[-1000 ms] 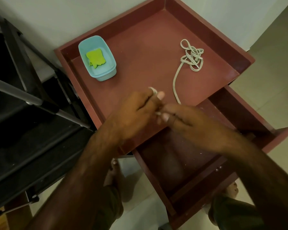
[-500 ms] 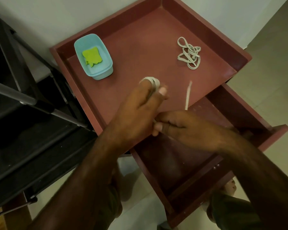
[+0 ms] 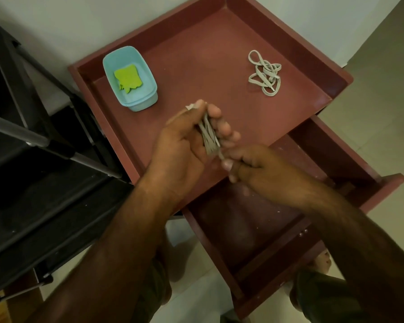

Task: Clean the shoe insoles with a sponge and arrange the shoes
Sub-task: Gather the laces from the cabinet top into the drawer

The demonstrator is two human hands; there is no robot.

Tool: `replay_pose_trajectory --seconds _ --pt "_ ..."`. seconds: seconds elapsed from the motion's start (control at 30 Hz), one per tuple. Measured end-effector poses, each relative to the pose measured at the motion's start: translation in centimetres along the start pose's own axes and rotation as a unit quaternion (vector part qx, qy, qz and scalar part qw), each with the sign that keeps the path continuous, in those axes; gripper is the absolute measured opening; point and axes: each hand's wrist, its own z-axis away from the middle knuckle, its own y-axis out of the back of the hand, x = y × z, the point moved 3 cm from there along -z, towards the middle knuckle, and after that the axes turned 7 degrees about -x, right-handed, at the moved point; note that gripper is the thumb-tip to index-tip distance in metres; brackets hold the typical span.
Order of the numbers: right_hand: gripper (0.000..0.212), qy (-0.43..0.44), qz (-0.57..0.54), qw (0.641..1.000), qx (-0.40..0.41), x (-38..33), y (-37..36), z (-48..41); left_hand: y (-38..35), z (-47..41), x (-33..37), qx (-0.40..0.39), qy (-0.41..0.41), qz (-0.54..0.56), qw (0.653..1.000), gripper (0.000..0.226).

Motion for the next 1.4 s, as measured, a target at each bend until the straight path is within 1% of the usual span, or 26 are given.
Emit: replay_pose_trajectory --seconds 0.03,0.07,0.1,0.13,0.17,0.2,0.23,0.3,0.37,0.43,0.47,0.5,0.53,0.6,0.67,0.77,0.83,0.93,1.03,1.1,1.17,1.23,1.27,1.33,1.4 --pt "0.03 -0.021 -0.017 0.999 -0.041 0.1 -0.6 0.1 0.4 -0.1 -0.2 0.036 -0.035 -0.058 0.997 0.033" --pt "0.027 -0.034 -0.026 0.996 -0.08 0.0 -1.1 0.3 0.8 0.0 -0.2 0.066 -0.067 -0.162 0.982 0.032" --pt "0.024 -0.039 -0.029 0.993 -0.106 -0.3 -1.4 0.7 1.1 0.1 -0.1 0.075 -0.089 -0.292 0.949 0.033" --pt "0.021 -0.036 -0.033 0.993 -0.107 -0.6 -1.2 1.0 1.2 0.3 -0.1 0.06 -0.088 -0.411 0.906 0.036" --pt "0.019 -0.027 -0.032 0.996 -0.084 -1.0 -0.6 1.2 1.3 0.4 -0.3 0.031 -0.06 -0.497 0.865 0.043" --pt "0.018 -0.014 -0.016 0.999 -0.041 -1.3 0.4 1.5 1.4 0.6 -0.6 -0.005 -0.011 -0.543 0.84 0.053" --pt "0.017 0.006 0.008 1.0 0.006 -1.5 1.3 1.7 1.5 0.8 -1.1 -0.036 0.043 -0.542 0.838 0.063" --pt "0.011 0.045 0.025 0.995 0.084 -1.7 2.7 1.9 1.1 1.2 -2.0 -0.071 0.124 -0.456 0.878 0.076" --pt "0.003 0.076 -0.035 0.987 0.135 -1.5 2.7 1.8 0.4 1.3 -2.2 -0.066 0.15 -0.356 0.92 0.075" --pt "0.009 0.093 -0.14 0.972 0.162 -1.0 2.3 1.6 -0.3 1.1 -2.0 -0.067 0.176 -0.249 0.95 0.07" --pt "0.016 0.093 -0.211 0.961 0.153 -0.8 2.0 1.4 -0.6 1.0 -1.8 -0.076 0.189 -0.196 0.959 0.069" --pt "0.021 0.086 -0.284 0.946 0.13 -0.8 1.5 1.3 -0.7 1.0 -1.8 -0.085 0.196 -0.155 0.965 0.068" --pt "0.024 0.078 -0.333 0.934 0.101 -1.0 0.9 1.2 -0.7 0.9 -1.8 -0.089 0.196 -0.129 0.968 0.068" --pt "0.031 0.063 -0.351 0.931 0.073 -1.2 -0.1 0.9 -0.5 0.8 -2.0 -0.075 0.195 -0.102 0.973 0.068" --pt "0.039 0.048 -0.355 0.931 0.075 -1.2 -1.2 0.7 -0.3 0.7 -2.3 -0.049 0.189 -0.073 0.978 0.067" --pt "0.037 0.043 -0.366 0.926 0.079 -1.2 -2.1 0.5 -0.2 0.4 -2.1 -0.016 0.17 0.019 0.985 0.065" --pt "0.034 0.048 -0.36 0.929 0.075 -1.1 -2.1 0.5 -0.1 0.3 -1.9 -0.02 0.172 0.054 0.983 0.066" --pt "0.03 0.06 -0.335 0.939 0.048 -1.0 -1.6 0.8 0.0 0.4 -1.8 -0.038 0.192 0.065 0.978 0.07" --pt "0.026 0.086 -0.31 0.946 0.031 -1.4 -1.0 1.0 -0.2 0.6 -1.6 -0.03 0.208 0.068 0.975 0.073" --pt "0.023 0.103 -0.295 0.949 0.038 -1.7 -0.9 1.2 -0.4 0.6 -1.6 -0.022 0.216 0.064 0.974 0.073" --pt "0.019 0.103 -0.231 0.963 0.095 -1.7 -0.9 1.2 -0.3 0.6 -1.8 0.007 0.212 0.022 0.977 0.073" --pt "0.018 0.092 -0.126 0.974 0.165 -1.6 -0.9 1.2 -0.4 0.5 -2.1 0.062 0.191 -0.046 0.979 0.072" --pt "0.019 0.09 -0.061 0.973 0.204 -1.6 -1.0 1.3 -0.6 0.4 -2.2 0.095 0.172 -0.081 0.977 0.071" --pt "0.025 0.087 0.075 0.953 0.28 -2.0 -1.1 1.6 -1.4 0.5 -2.1 0.169 0.126 -0.134 0.968 0.068" --pt "0.031 0.085 0.137 0.931 0.327 -2.6 -1.1 2.1 -2.4 0.7 -1.6 0.226 0.064 -0.183 0.955 0.066"
